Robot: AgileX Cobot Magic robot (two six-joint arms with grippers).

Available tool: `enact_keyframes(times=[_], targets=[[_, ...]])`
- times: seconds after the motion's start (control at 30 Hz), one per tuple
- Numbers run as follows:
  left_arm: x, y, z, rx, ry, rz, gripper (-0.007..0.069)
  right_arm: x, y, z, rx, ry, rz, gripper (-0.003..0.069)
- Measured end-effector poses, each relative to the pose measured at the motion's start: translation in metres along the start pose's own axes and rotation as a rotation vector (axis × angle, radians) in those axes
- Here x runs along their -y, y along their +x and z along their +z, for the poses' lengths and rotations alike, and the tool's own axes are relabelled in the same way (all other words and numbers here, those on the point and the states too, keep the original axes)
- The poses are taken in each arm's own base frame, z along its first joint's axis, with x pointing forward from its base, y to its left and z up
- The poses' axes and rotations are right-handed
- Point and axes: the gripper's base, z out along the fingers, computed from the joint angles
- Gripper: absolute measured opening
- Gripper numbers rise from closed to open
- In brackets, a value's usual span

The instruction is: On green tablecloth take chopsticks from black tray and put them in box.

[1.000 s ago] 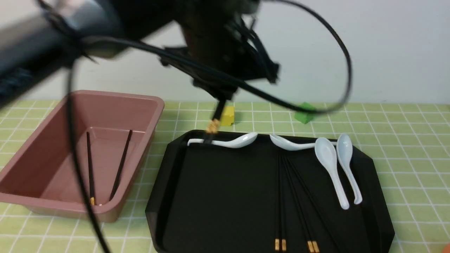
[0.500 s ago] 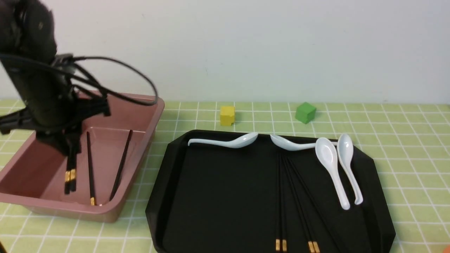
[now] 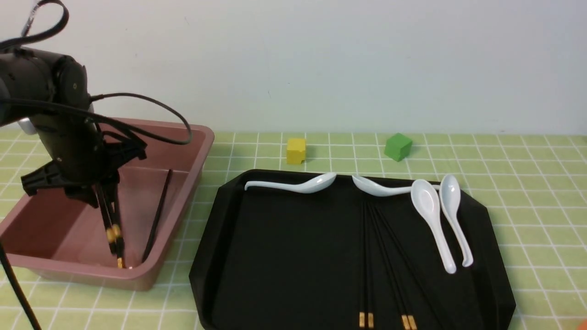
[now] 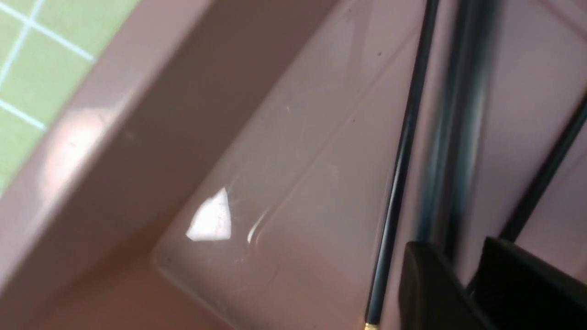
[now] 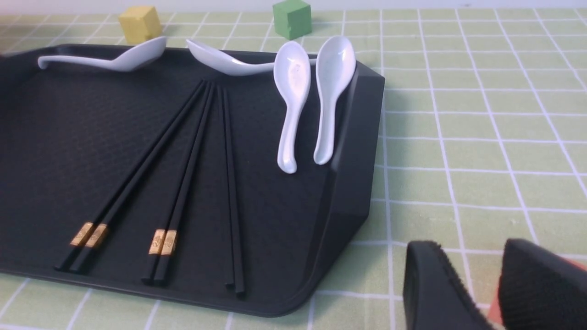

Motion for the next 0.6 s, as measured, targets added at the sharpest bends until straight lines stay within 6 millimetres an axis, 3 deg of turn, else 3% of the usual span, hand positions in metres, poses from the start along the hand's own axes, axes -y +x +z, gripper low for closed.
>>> enact_keyframes(times=[0.2,0.33,0.43,0.6], targets=[[0.0,0.003,-0.009,-0.023,0.001,-0.012,0.0262,0.0,0.0,0.0,0.0,0.0,0.0,0.024],[0.001,0.003,-0.064,0.064,0.063,0.101,0.0197,0.0,0.0,0.0,0.0,0.0,0.0,0.024],[-0.004,0.012,-0.114,0.135,0.11,0.194,0.0099,0.0,0.0,0.0,0.0,0.0,0.0,0.024],[-0.027,0.031,-0.167,0.23,0.151,0.225,-0.0013,0.0,0.0,0.0,0.0,0.0,0.0,0.024]])
